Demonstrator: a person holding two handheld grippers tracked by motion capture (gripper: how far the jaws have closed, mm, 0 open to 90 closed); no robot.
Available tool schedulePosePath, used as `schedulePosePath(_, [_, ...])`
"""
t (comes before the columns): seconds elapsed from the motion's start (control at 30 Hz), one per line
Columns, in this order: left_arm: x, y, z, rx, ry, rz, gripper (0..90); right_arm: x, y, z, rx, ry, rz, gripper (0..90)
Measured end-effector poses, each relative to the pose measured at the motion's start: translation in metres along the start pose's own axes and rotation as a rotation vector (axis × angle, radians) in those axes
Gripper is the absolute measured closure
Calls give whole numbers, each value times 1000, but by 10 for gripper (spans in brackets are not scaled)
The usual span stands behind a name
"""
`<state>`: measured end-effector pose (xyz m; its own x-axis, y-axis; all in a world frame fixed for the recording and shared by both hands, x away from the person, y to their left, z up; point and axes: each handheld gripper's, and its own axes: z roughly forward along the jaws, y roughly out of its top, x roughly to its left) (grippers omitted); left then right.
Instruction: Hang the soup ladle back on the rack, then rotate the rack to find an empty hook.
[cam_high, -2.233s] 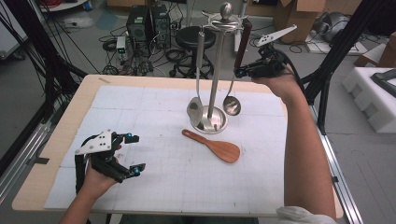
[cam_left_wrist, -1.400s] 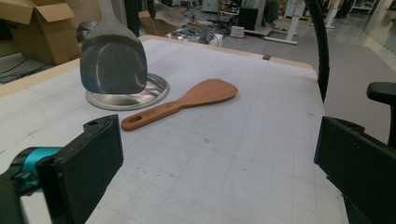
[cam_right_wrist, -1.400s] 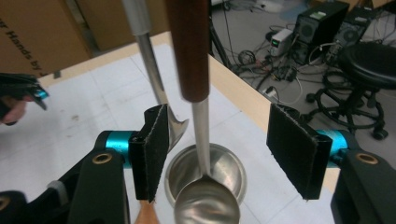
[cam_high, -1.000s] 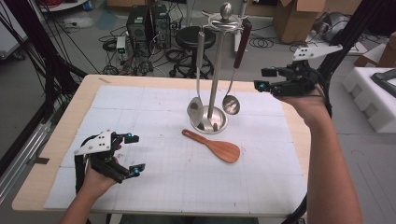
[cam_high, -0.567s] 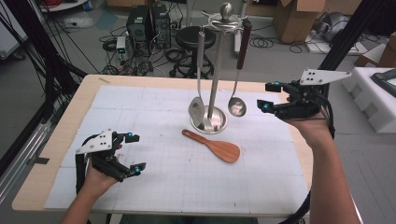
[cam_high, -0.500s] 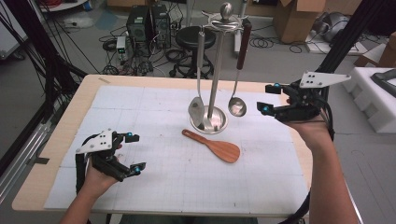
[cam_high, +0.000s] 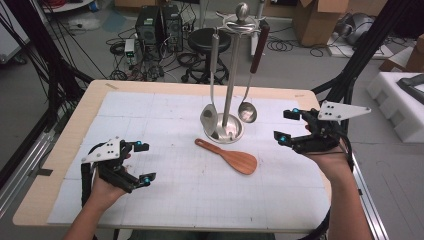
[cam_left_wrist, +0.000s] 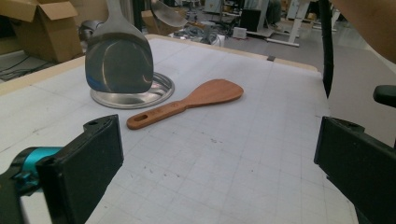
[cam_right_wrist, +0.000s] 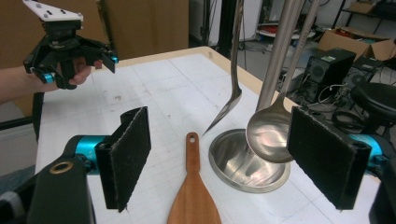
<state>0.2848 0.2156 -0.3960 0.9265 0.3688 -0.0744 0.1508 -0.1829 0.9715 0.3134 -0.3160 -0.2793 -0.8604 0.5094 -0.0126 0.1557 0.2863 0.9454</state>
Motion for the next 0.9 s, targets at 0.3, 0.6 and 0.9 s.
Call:
schedulePosePath(0.3, [0, 0, 0, -2, 4, -2, 17, 0, -4, 1, 6, 5, 8, 198])
schedulePosePath(0.6, [0, 1, 2, -4, -3, 5, 17, 2, 0, 0, -2, -1, -5, 198])
schedulePosePath(0.9, [-1, 2, 0, -2, -1, -1, 17, -2, 0, -1, -2, 5, 10, 224])
